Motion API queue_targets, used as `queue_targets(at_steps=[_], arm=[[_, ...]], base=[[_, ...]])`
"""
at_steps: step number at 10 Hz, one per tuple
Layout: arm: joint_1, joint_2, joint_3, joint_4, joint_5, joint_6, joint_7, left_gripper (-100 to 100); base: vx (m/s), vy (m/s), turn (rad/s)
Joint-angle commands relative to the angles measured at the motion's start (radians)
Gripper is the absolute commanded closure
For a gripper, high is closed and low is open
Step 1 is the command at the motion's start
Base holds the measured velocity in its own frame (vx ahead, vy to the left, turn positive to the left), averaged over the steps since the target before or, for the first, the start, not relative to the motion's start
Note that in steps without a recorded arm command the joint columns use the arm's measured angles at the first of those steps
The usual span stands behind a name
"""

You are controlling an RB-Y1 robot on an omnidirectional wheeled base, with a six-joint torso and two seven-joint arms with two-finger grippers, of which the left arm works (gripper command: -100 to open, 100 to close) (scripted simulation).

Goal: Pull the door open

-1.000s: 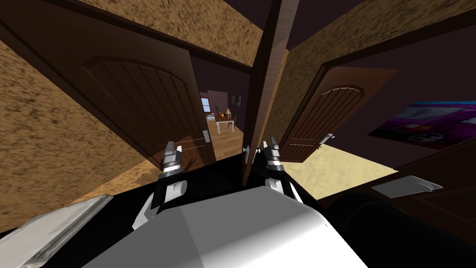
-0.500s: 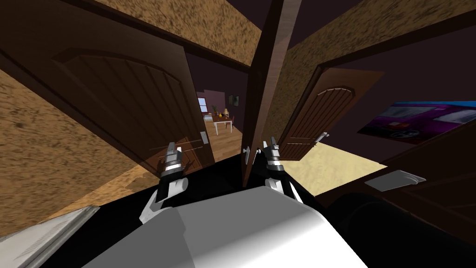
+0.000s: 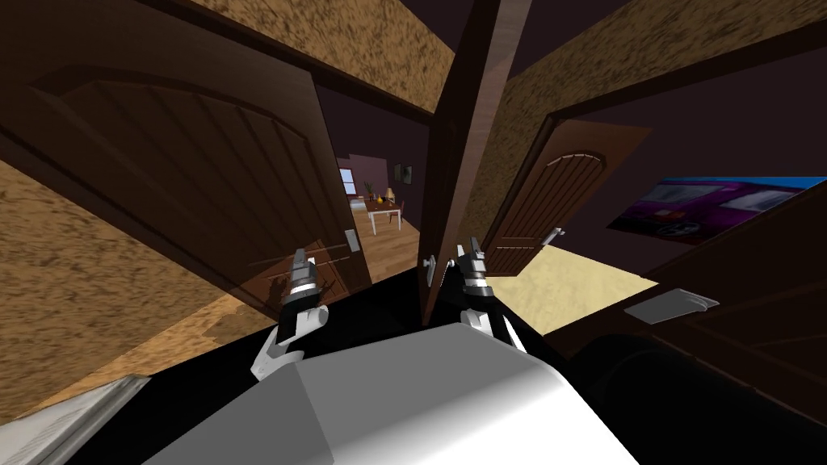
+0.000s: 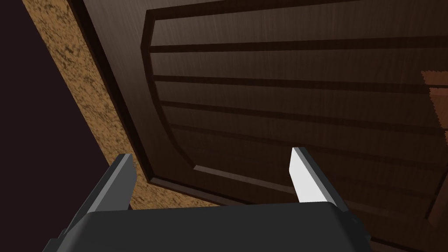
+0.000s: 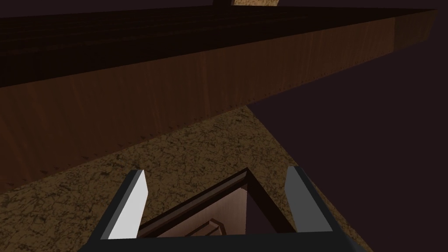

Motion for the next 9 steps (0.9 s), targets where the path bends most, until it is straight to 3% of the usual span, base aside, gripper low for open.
queue_targets(at_steps=[1, 2, 3, 4, 5, 6, 7, 8, 9], arm=[[-0.038, 0.000, 0.023, 0.050, 0.011, 0.001, -0.020, -100], [-0.038, 0.000, 0.023, 0.063, 0.011, 0.001, -0.020, -100], [-0.067, -0.002, 0.042, 0.098, 0.021, 0.002, -0.037, -100], [-0.067, -0.002, 0.042, 0.110, 0.021, 0.002, -0.037, -100], [-0.097, -0.004, 0.061, 0.146, 0.030, 0.003, -0.054, -100], [-0.097, -0.004, 0.061, 0.158, 0.030, 0.003, -0.054, -100], [-0.126, -0.006, 0.079, 0.188, 0.040, 0.004, -0.071, -100], [-0.126, -0.006, 0.079, 0.205, 0.040, 0.004, -0.071, -100], [-0.154, -0.009, 0.097, 0.242, 0.049, 0.005, -0.088, -100]], base=[[0.041, 0.038, -0.099], [0.035, 0.035, -0.048], [0.048, 0.037, -0.080], [0.042, 0.038, -0.048], [0.045, 0.051, -0.083], [0.043, 0.044, -0.058], [0.040, 0.046, -0.085], [0.027, 0.040, -0.060], [0.038, 0.045, -0.079]])
